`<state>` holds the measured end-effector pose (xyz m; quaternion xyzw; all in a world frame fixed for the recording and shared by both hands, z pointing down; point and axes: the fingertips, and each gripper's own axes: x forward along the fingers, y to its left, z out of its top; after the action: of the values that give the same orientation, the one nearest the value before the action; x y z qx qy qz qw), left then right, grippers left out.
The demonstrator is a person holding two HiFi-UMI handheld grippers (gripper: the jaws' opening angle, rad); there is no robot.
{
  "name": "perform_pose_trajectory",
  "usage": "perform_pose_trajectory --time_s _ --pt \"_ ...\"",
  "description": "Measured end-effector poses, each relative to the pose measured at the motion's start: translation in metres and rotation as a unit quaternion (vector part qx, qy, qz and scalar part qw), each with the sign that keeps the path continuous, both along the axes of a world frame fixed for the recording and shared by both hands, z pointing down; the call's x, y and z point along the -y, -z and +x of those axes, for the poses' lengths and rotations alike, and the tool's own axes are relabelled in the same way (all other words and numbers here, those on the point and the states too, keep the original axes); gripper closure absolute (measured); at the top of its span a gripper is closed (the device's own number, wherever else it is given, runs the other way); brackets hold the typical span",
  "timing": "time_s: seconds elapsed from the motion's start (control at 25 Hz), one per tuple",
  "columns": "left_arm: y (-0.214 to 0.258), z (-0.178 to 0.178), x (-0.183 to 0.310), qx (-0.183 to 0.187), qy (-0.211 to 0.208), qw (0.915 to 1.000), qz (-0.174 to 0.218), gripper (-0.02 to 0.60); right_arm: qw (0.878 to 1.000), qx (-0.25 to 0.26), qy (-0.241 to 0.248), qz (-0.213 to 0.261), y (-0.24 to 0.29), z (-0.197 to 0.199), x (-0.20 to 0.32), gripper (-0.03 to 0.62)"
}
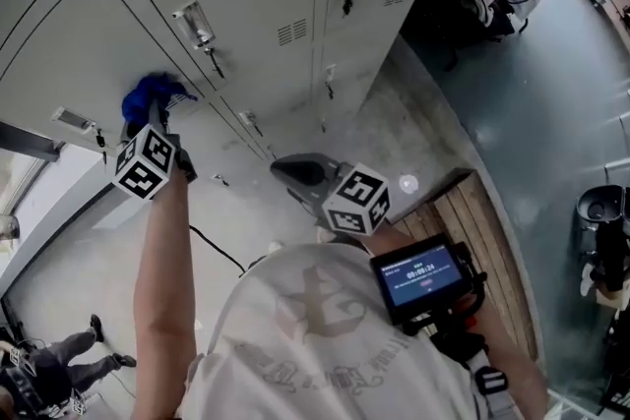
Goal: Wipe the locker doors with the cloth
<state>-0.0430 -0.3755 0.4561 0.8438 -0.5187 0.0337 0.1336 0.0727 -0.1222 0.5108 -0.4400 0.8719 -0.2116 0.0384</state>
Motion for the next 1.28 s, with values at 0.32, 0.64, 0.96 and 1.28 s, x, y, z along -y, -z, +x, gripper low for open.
perform_pose_trajectory --time_s 0.32,0.64,0.96,1.28 --pt "-0.005 0.05 -0.01 -0.02 -0.044 0.9986 -0.022 0.432 1.0 -0.002 -0.022 -0.006 -0.002 0.025 -0.008 0.591" --pt "-0.028 0.092 -0.022 0.128 -0.127 0.9835 0.011 0.433 1.0 -0.002 -0.025 -0.009 -0.004 0.031 -0.012 0.591" --pt "-0.069 0.095 -0.019 0.233 -0.149 0.9607 0.025 0.437 0.999 0.0 -0.035 -0.011 -0.004 0.035 -0.015 0.591" --pt "-0.064 0.048 -0.011 0.135 -0.089 0.9863 -0.031 0.437 0.999 -0.001 -0.033 -0.013 -0.006 0.027 -0.013 0.591"
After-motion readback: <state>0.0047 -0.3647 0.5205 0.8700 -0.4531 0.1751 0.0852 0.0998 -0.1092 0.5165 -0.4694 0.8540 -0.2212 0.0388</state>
